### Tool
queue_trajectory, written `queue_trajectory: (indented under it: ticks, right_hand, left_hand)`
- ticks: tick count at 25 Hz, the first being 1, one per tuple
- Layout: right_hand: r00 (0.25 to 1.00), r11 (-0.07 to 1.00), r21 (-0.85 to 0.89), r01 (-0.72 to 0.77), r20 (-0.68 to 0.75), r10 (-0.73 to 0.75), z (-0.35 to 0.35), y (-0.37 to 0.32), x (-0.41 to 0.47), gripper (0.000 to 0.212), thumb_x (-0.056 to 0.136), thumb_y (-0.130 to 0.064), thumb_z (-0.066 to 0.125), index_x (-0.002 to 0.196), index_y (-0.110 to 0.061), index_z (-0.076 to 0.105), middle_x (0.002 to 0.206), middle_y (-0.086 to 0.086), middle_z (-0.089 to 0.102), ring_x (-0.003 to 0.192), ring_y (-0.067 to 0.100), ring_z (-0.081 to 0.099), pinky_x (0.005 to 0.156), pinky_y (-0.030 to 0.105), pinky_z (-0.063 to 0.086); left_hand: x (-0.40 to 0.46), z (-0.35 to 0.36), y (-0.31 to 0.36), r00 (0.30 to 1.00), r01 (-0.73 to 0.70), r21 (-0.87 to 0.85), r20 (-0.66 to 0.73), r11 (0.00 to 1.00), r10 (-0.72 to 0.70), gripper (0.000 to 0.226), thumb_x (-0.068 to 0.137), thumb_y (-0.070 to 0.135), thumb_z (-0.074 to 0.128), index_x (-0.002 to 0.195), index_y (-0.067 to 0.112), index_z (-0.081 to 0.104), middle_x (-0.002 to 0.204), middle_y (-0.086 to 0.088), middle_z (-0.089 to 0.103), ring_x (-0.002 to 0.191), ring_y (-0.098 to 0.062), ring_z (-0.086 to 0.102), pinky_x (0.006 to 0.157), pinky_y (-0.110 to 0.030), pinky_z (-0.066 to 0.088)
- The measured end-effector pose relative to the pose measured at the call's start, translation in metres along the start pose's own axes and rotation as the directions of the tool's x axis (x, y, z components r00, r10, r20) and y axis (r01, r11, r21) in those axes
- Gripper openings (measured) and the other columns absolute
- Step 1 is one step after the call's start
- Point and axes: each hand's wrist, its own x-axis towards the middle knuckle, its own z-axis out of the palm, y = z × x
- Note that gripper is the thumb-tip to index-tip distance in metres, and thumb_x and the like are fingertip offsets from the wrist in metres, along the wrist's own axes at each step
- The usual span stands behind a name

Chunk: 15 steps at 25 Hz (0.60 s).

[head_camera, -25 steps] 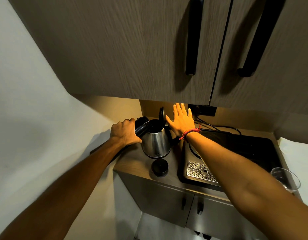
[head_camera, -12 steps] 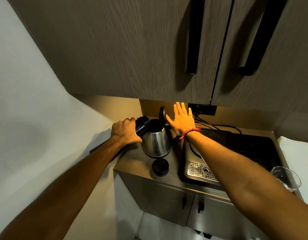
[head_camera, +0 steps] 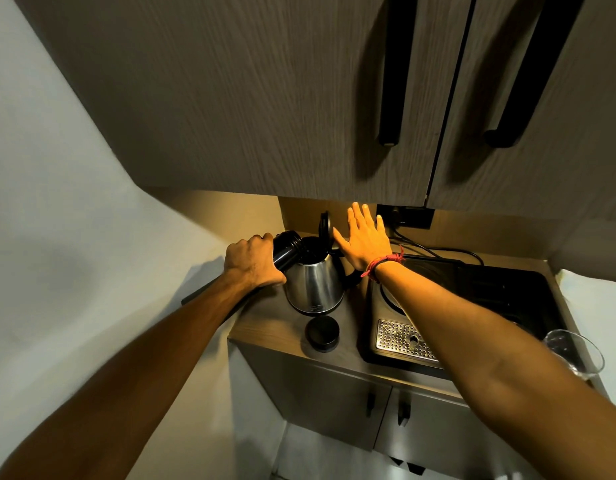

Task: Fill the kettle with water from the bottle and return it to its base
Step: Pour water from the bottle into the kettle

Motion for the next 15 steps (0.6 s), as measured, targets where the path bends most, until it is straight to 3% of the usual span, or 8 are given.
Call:
queue_trajectory:
  ticks: [3,7,9,12,15]
  right_hand:
    - [1.000,1.000,0.022,0.010,0.009,-0.010,0.002,0.000,0.000,0.081,0.094,-0.064,0.011,0.155,-0.012,0.008,0.165,0.007,0.000,0.153,0.024,-0.003,0.124,0.049,0.002]
    - [0.997,0.998,0.050,0.025,0.065,-0.028,0.003,0.000,0.002,0.075,0.097,-0.058,0.013,0.155,-0.012,0.006,0.165,0.007,-0.002,0.153,0.025,-0.004,0.124,0.050,0.003]
    - [0.992,0.995,0.092,0.029,0.120,-0.040,0.002,-0.001,0.003,0.070,0.100,-0.052,0.017,0.155,-0.012,0.006,0.165,0.007,-0.003,0.153,0.025,-0.002,0.123,0.051,0.005]
    - [0.971,0.983,0.152,0.099,0.200,-0.129,0.004,-0.004,0.003,0.059,0.103,-0.034,0.030,0.155,-0.014,0.009,0.165,0.010,0.001,0.153,0.031,0.003,0.122,0.055,0.010]
    - [0.960,0.956,0.259,0.142,0.201,-0.197,0.001,-0.012,0.002,0.051,0.104,-0.031,0.029,0.151,-0.011,0.026,0.149,0.018,0.035,0.137,0.042,0.034,0.112,0.056,0.032]
  left_hand:
    - [0.000,0.004,0.000,1.000,0.024,-0.075,-0.005,0.997,-0.024,0.079,0.054,0.059,0.074,0.116,0.017,0.050,0.103,-0.007,0.063,0.087,-0.028,0.064,0.067,-0.035,0.049]
    - [0.001,0.015,0.003,0.996,0.069,-0.338,-0.033,0.939,-0.085,0.081,0.051,0.061,0.073,0.115,0.020,0.048,0.102,-0.004,0.062,0.086,-0.026,0.062,0.069,-0.037,0.054]
    - [-0.001,0.023,0.004,0.989,0.101,-0.522,-0.044,0.847,-0.145,0.077,0.050,0.060,0.074,0.112,0.023,0.049,0.097,0.001,0.060,0.084,-0.023,0.062,0.068,-0.036,0.055]
    - [-0.012,0.046,0.003,0.968,0.133,-0.765,-0.036,0.630,-0.248,0.072,0.051,0.053,0.080,0.112,0.030,0.051,0.096,0.008,0.062,0.087,-0.017,0.063,0.072,-0.033,0.054]
    - [-0.024,0.075,0.000,0.939,0.113,-0.880,-0.057,0.461,-0.339,0.079,0.053,0.038,0.088,0.125,0.029,0.054,0.113,0.001,0.069,0.103,-0.021,0.064,0.084,-0.031,0.052]
